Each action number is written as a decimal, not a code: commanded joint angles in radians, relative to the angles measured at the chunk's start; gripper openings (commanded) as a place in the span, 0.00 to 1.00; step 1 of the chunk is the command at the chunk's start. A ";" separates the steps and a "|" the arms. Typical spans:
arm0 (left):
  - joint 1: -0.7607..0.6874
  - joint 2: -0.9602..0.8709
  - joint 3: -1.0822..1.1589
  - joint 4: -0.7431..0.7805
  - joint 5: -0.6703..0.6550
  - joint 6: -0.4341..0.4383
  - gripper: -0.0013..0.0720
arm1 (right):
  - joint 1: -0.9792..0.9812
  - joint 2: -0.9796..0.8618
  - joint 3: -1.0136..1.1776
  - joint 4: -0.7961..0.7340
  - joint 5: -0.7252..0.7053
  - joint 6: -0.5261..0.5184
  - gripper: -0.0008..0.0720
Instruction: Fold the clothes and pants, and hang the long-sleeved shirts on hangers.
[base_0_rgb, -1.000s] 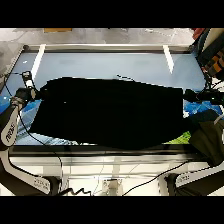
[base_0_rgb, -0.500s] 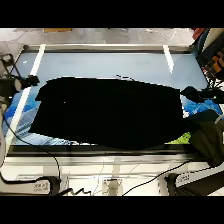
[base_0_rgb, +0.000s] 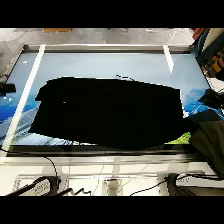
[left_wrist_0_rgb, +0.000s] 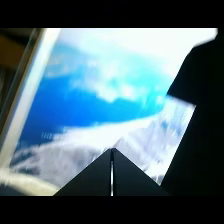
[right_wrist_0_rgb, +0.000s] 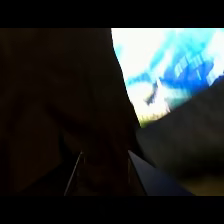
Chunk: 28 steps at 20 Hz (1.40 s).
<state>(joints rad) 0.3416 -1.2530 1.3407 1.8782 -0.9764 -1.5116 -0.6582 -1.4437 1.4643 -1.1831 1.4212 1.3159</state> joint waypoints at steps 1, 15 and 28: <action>0.066 0.014 -0.084 -0.024 -0.130 0.047 0.03 | -0.073 0.153 -0.134 -0.025 0.085 -0.056 0.43; 0.227 0.022 -0.186 -0.597 -0.200 0.540 0.69 | -0.272 0.382 -0.875 0.196 -0.396 -0.091 0.64; 0.255 -0.079 -0.227 -0.682 -0.352 0.450 0.70 | -0.137 0.210 -0.877 0.479 -0.549 -0.308 0.25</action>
<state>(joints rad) 0.5907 -1.3247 1.1313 1.2251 -1.3239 -1.0409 -0.8364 -1.2263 0.5877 -0.7418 0.9211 1.0443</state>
